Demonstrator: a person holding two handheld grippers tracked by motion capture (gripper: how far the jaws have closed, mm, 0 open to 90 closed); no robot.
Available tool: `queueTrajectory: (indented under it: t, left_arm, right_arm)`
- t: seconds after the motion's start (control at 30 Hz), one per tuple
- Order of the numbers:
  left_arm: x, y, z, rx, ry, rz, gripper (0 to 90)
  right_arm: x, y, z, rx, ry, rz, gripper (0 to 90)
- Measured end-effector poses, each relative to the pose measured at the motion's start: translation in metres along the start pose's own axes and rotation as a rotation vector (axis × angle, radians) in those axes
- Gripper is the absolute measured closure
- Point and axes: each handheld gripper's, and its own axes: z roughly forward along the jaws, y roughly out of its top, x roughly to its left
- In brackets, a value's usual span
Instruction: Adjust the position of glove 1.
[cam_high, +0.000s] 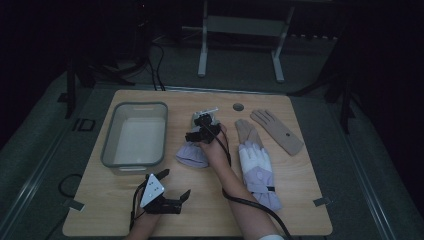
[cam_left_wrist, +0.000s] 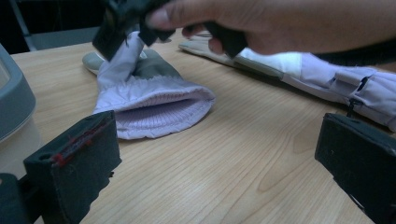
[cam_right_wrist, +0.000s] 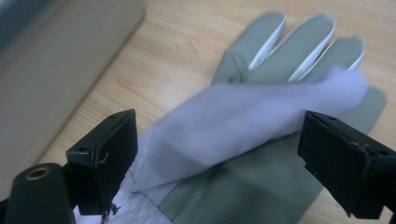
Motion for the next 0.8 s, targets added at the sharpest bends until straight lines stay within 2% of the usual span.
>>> queueTrajectory:
  t: [0.07,0.13,0.17,0.2,0.3,0.37,0.47,0.6,0.7,0.8]
  left_arm:
    - [0.000,0.000,0.000,0.001,0.000,-0.001,0.1]
    - [0.000,0.000,0.000,0.002,0.002,0.000,0.1]
    - [0.000,0.000,0.000,0.002,0.003,0.000,0.1]
    - [0.000,0.000,0.000,0.001,0.003,0.000,0.2]
    - [0.000,0.000,0.000,0.002,0.003,-0.001,0.1]
    - [0.000,0.000,0.000,0.003,0.003,-0.002,0.1]
    - [0.000,0.000,0.000,0.005,0.006,-0.002,0.2]
    - [0.000,0.000,0.000,0.009,0.011,0.001,1.1]
    - [-0.001,0.000,0.001,0.010,0.013,0.003,1.1]
    - [0.000,0.000,0.001,0.009,0.012,0.003,1.1]
  right_arm:
    - [0.001,-0.005,0.008,0.017,-0.013,0.020,12.0]
    - [0.002,-0.010,0.015,0.047,-0.028,0.020,12.8]
    - [0.002,-0.014,0.022,0.078,-0.028,0.026,13.2]
    - [0.002,-0.017,0.025,0.079,-0.022,0.022,13.2]
    - [0.000,-0.018,0.026,0.071,-0.012,0.025,15.9]
    - [0.000,-0.017,0.025,0.083,-0.011,0.002,18.8]
    - [-0.002,-0.016,0.025,0.095,0.005,-0.004,23.3]
    - [-0.008,-0.015,0.020,0.086,0.039,0.000,51.0]
    - [-0.006,-0.012,0.017,0.097,0.037,-0.023,68.1]
    - [-0.004,-0.009,0.011,0.100,0.022,-0.052,77.3]
